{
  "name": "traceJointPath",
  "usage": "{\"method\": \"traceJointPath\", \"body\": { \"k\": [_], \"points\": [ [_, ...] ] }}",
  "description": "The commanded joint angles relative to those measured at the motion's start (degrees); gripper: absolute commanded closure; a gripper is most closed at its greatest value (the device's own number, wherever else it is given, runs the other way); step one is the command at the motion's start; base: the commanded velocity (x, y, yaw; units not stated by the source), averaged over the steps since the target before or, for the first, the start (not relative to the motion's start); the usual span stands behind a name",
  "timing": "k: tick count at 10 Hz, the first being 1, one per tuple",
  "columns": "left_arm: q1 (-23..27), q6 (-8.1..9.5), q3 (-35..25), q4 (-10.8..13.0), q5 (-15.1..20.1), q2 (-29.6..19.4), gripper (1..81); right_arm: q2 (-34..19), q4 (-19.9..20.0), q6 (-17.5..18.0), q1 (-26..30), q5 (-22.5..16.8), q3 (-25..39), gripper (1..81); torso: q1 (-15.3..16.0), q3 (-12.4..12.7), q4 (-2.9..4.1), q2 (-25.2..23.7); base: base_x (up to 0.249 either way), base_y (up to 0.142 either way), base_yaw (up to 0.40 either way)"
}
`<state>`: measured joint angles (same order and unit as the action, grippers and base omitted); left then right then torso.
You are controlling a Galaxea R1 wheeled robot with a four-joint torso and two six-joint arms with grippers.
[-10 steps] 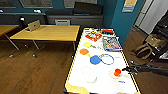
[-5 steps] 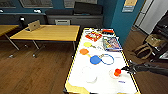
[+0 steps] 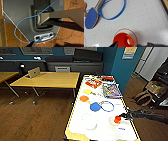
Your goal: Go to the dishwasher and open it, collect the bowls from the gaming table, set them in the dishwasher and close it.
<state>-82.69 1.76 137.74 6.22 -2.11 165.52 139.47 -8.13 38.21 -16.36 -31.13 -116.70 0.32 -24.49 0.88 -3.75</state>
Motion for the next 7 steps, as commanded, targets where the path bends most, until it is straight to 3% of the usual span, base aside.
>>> {"method": "traceJointPath", "body": {
  "k": [1, 7],
  "points": [
    [0.5, 0.09, -0.6, 0.2, 4.1, 0.1, 1.0, -0.8, 0.8, -0.1, 7.7, -1.8, -0.4, 1.0, 0.0, 0.0, 0.00, 0.0, 0.000, 0.000, 0.000],
    [0.6, 0.09, 1.6, 0.3, 4.4, 1.2, 1.0, -0.1, 0.7, -0.1, 4.4, -1.1, -2.0, 1.0, 0.0, 0.0, 0.00, 0.0, 0.000, 0.000, 0.000]
  ]
}}
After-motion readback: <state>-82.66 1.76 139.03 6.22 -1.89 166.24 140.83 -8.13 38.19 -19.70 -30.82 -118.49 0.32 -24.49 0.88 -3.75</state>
